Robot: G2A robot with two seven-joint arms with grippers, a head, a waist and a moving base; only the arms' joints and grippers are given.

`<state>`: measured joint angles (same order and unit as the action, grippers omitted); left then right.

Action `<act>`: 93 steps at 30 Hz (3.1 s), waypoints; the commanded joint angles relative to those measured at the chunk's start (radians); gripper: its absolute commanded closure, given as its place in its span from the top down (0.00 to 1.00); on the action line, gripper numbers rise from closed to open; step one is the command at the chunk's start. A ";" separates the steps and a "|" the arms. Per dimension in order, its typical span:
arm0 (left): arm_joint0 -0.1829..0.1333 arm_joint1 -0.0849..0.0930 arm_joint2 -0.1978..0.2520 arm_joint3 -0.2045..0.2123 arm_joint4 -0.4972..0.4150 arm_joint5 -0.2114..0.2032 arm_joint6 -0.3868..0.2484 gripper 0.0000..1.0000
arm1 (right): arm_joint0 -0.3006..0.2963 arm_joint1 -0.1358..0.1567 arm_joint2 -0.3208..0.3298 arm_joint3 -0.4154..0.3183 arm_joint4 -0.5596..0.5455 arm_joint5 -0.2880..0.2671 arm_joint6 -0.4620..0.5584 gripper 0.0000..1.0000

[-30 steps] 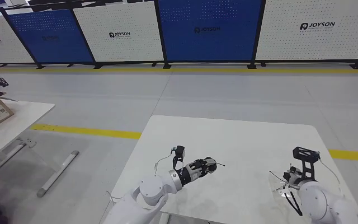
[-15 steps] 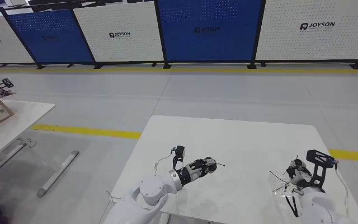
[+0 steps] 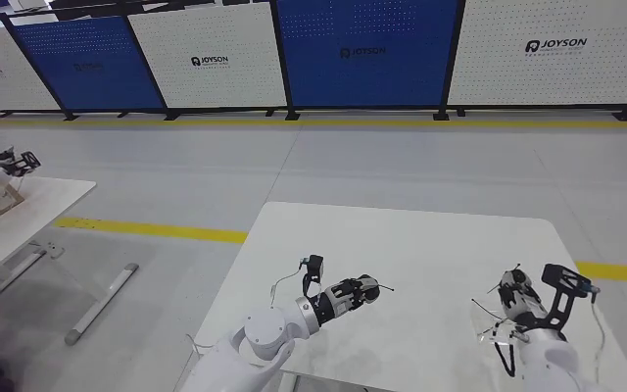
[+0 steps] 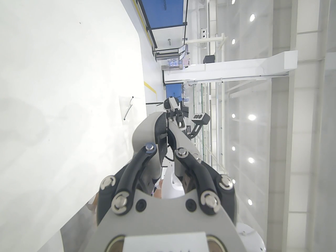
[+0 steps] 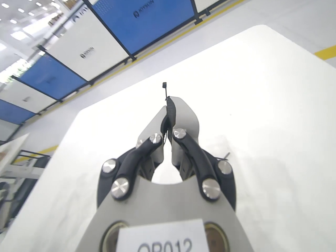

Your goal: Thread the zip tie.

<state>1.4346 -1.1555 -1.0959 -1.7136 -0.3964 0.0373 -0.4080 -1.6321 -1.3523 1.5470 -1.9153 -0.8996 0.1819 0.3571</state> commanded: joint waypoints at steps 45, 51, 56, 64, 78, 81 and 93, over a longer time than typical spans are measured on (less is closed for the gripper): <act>0.004 -0.007 0.017 -0.036 0.072 -0.036 0.134 0.00 | -0.068 -0.012 -0.034 -0.011 0.145 -0.140 -0.267 0.00; -0.001 -0.008 0.033 -0.033 0.116 -0.026 0.147 0.00 | -0.089 -0.013 -0.041 -0.010 0.190 -0.168 -0.267 0.00; -0.001 -0.008 0.033 -0.033 0.116 -0.026 0.147 0.00 | -0.089 -0.013 -0.041 -0.010 0.190 -0.168 -0.267 0.00; -0.001 -0.008 0.033 -0.033 0.116 -0.026 0.147 0.00 | -0.110 -0.018 -0.074 -0.001 0.342 -0.341 -0.362 0.00; -0.004 -0.010 0.056 -0.034 0.176 -0.018 0.167 0.00 | -0.117 -0.018 -0.108 0.024 0.346 -0.355 -0.317 0.00; -0.013 -0.014 0.081 -0.022 0.196 -0.017 0.171 0.00 | -0.119 -0.016 -0.118 0.026 0.387 -0.391 -0.280 0.00; -0.032 -0.028 0.117 0.018 0.192 -0.055 0.238 0.00 | -0.129 -0.013 -0.116 0.056 0.476 -0.447 -0.252 0.00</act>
<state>1.4031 -1.1840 -0.9792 -1.6960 -0.2044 -0.0174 -0.1704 -1.7610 -1.3648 1.4313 -1.8593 -0.4237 -0.2650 0.1054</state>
